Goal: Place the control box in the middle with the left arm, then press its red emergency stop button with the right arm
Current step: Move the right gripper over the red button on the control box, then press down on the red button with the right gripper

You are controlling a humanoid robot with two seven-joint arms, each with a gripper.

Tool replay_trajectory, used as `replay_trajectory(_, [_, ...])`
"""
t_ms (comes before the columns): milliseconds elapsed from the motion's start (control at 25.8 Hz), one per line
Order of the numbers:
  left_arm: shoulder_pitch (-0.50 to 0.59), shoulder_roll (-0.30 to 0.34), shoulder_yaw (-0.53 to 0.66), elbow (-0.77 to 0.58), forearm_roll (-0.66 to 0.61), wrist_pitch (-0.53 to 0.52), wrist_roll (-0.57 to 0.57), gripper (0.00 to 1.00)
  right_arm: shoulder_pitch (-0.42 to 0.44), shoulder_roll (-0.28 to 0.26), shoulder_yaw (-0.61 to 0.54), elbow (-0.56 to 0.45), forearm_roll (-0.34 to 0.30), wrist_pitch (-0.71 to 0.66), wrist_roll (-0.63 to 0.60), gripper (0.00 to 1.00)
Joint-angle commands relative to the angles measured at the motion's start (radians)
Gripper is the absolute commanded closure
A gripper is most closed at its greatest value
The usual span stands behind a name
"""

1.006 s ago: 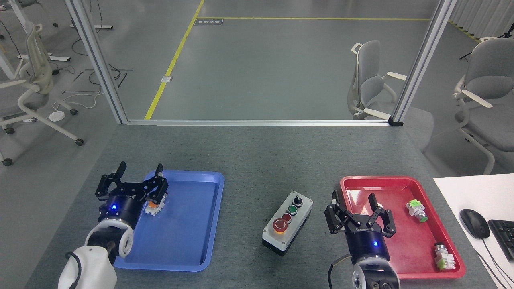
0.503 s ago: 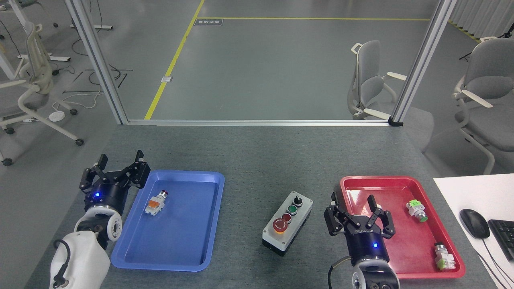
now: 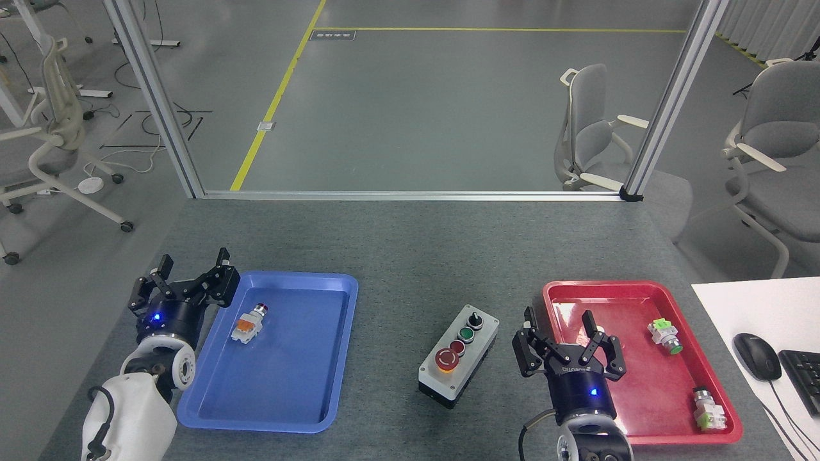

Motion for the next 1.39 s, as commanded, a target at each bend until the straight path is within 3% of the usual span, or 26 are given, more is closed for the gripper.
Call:
replay_trajectory(0, [0.002, -0.007, 0.001, -0.003, 0.012, -0.007, -0.002, 0.01, 0.000, -0.008, 0.056, 0.000, 0.004, -0.023, 0.007, 0.27])
replay_trajectory(194, [0.005, -0.013, 0.001, -0.005, 0.049, -0.007, -0.005, 0.01, 0.009, -0.008, 0.095, 0.000, 0.011, -0.069, 0.025, 0.87])
replay_trajectory(271, [0.007, -0.013, 0.001, -0.005, 0.049, -0.007, -0.005, 0.01, 0.006, -0.010, 0.124, 0.000, 0.033, -0.074, 0.028, 1.00])
replay_trajectory(581, [0.016, -0.005, 0.001, -0.014, 0.046, -0.042, -0.006, 0.01, -0.003, -0.004, 0.210, 0.009, 0.071, -0.074, 0.041, 1.00])
replay_trajectory(735, [0.071, -0.005, 0.001, -0.037, 0.049, -0.042, -0.006, 0.01, -0.008, 0.002, 0.256, 0.072, 0.105, -0.065, 0.042, 1.00])
replay_trajectory(929, [0.109, -0.017, 0.001, -0.040, 0.050, -0.041, 0.000, 0.01, -0.048, 0.058, 0.259, 0.178, 0.157, -0.068, 0.042, 1.00])
replay_trajectory(1123, [0.111, -0.050, -0.001, -0.028, 0.049, -0.031, 0.001, 0.01, -0.095, 0.075, 0.260, 0.264, 0.159, -0.072, 0.042, 1.00])
replay_trajectory(1355, [0.149, -0.051, -0.001, -0.025, 0.049, -0.030, 0.003, 0.01, -0.083, 0.067, 0.280, 0.270, 0.159, -0.068, 0.042, 1.00])
